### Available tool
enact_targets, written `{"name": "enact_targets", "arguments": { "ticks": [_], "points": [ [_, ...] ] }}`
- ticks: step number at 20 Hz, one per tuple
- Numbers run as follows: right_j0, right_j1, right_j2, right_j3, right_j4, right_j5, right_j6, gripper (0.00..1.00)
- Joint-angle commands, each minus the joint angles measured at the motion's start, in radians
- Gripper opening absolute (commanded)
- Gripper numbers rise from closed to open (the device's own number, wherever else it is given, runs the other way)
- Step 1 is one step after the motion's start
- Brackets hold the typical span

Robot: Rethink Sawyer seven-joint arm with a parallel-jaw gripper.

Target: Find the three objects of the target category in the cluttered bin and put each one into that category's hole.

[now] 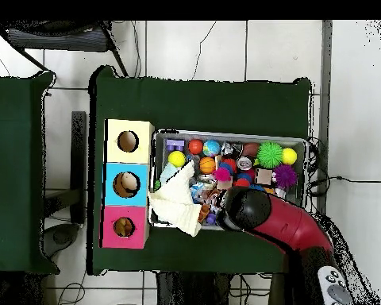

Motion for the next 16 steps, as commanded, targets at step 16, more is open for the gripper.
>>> {"name": "enact_targets", "arguments": {
  "ticks": [16],
  "points": [
    [0.000, 0.240, -0.013, -0.015, -0.188, -0.170, 0.063, 1.00]
  ]
}}
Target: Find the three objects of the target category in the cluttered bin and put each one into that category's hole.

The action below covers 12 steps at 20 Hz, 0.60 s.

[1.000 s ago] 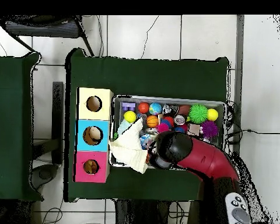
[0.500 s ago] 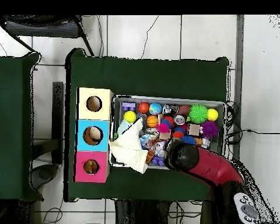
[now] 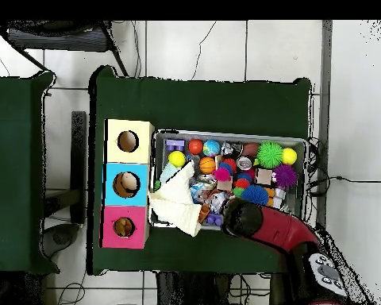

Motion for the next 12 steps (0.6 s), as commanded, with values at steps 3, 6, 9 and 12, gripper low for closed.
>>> {"name": "enact_targets", "arguments": {
  "ticks": [3, 6, 9, 12],
  "points": [
    [0.052, 0.114, -0.026, -0.049, -0.072, 0.029, 0.077, 1.00],
    [0.050, 0.121, -0.023, -0.069, -0.063, 0.029, 0.069, 1.00],
    [0.045, 0.117, -0.021, -0.076, -0.058, 0.038, 0.057, 1.00],
    [0.042, 0.105, -0.021, -0.079, -0.053, 0.044, 0.055, 1.00]
  ]
}}
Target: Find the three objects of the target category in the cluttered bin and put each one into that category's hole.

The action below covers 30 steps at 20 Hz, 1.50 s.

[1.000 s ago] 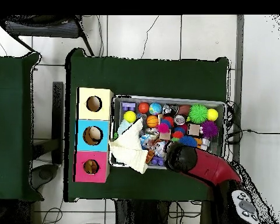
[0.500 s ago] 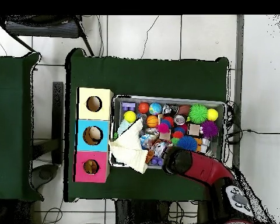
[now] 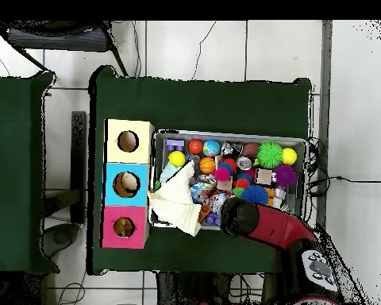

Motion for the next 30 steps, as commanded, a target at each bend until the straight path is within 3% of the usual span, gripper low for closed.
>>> {"name": "enact_targets", "arguments": {
  "ticks": [1, 6, 14, 25, 30],
  "points": [
    [-0.003, 0.079, 0.025, -0.045, -0.045, 0.039, 0.058, 1.00],
    [-0.020, 0.068, 0.049, -0.036, -0.037, -0.030, 0.072, 1.00],
    [0.001, -0.044, 0.025, -0.001, -0.030, 0.012, 0.077, 1.00],
    [0.003, -0.195, 0.065, 0.029, 0.047, 0.229, 0.069, 1.00],
    [-0.038, -0.125, 0.116, 0.028, 0.057, 0.126, 0.084, 1.00]
  ]
}}
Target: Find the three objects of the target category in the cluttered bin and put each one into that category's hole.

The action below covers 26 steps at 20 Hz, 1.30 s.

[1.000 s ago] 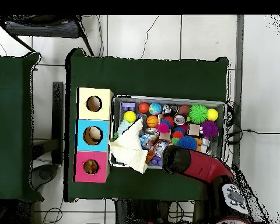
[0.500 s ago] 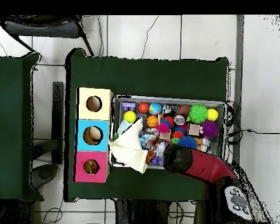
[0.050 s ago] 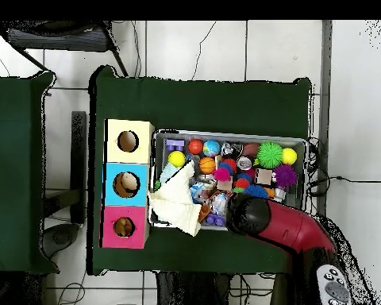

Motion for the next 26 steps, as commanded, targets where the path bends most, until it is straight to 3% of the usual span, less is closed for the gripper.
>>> {"name": "enact_targets", "arguments": {
  "ticks": [1, 6, 9, 19, 26],
  "points": [
    [-0.038, 0.050, 0.121, 0.015, 0.039, 0.009, 0.086, 1.00],
    [-0.046, 0.157, 0.130, -0.018, 0.023, -0.083, 0.099, 1.00],
    [-0.054, 0.184, 0.135, -0.019, 0.015, -0.123, 0.102, 1.00],
    [-0.061, 0.217, 0.125, -0.032, -0.010, -0.269, 0.121, 1.00],
    [-0.029, 0.171, 0.084, -0.028, -0.009, -0.343, 0.141, 1.00]
  ]
}}
